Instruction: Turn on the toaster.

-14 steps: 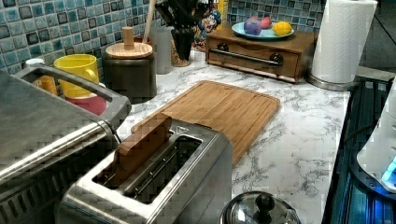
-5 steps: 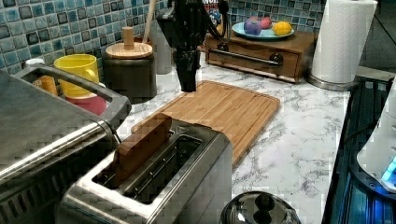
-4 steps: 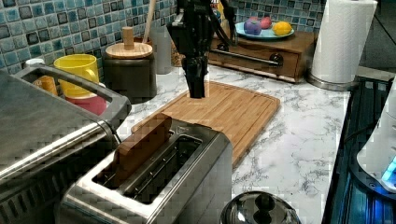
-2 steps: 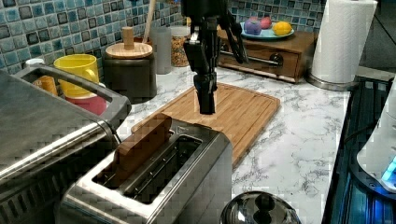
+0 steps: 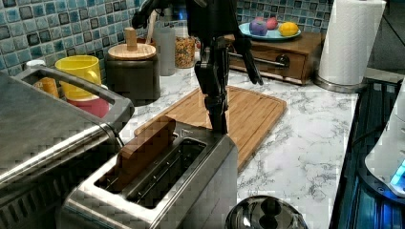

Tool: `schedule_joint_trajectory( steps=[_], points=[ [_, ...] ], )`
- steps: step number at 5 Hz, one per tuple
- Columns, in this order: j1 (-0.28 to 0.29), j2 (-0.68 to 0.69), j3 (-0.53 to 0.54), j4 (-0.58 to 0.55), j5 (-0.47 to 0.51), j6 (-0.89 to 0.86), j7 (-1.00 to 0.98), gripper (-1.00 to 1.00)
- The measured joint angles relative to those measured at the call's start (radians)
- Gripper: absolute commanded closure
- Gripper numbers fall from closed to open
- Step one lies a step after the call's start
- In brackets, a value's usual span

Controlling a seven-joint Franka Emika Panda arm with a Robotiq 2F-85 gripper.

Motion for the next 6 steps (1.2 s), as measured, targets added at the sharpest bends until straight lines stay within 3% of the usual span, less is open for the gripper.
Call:
schedule_joint_trajectory(
  steps=[3, 6],
  points=[
    [-0.057, 0.032, -0.017, 0.002, 0.004, 0.007, 0.11, 1.0],
    [-0.054, 0.162, -0.031, 0.045, 0.005, 0.01, 0.109, 1.0]
  ],
)
